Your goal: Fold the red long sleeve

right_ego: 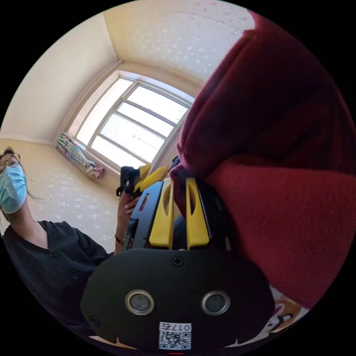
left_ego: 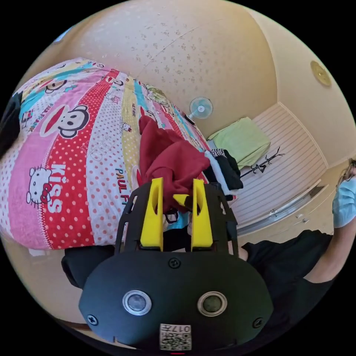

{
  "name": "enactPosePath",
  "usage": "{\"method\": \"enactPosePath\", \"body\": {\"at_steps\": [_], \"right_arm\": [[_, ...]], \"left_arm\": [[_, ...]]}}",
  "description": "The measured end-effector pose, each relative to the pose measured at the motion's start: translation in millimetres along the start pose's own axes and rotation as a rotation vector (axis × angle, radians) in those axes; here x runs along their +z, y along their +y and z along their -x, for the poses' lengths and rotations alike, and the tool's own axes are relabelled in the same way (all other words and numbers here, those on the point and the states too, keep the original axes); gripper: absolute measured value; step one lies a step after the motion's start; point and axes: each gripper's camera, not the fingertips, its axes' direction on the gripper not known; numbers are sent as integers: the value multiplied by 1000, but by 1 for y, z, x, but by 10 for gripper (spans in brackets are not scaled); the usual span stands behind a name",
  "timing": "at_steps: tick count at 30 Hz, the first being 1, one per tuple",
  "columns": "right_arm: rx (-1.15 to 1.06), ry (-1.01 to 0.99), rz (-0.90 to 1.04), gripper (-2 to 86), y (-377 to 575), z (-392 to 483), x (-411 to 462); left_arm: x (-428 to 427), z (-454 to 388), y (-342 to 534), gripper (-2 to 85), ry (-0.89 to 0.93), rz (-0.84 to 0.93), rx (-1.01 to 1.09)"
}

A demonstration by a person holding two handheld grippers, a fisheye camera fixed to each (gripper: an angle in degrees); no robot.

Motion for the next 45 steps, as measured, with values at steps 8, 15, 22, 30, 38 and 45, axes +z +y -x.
{"method": "enactPosePath", "body": {"at_steps": [8, 15, 22, 30, 38, 45], "right_arm": [[4, -2, 0, 18, 12, 0, 19], [23, -51, -32, 26, 25, -6, 40], [-7, -74, 80, 40, 43, -1, 42], [-356, 395, -106, 72, 50, 92, -48], [-583, 923, 111, 137, 15, 73, 46], [-789, 1042, 352, 122, 1, 62, 213]], "left_arm": [[161, -124, -19, 163, -223, 404, 323], [314, -183, 23, 100, -777, 737, 528], [308, -220, 45, 15, -861, 543, 589], [160, -266, 36, 1, -499, 3, 334], [109, -276, 70, 3, -472, -109, 235], [71, -277, 96, 3, -457, -124, 181]]}}
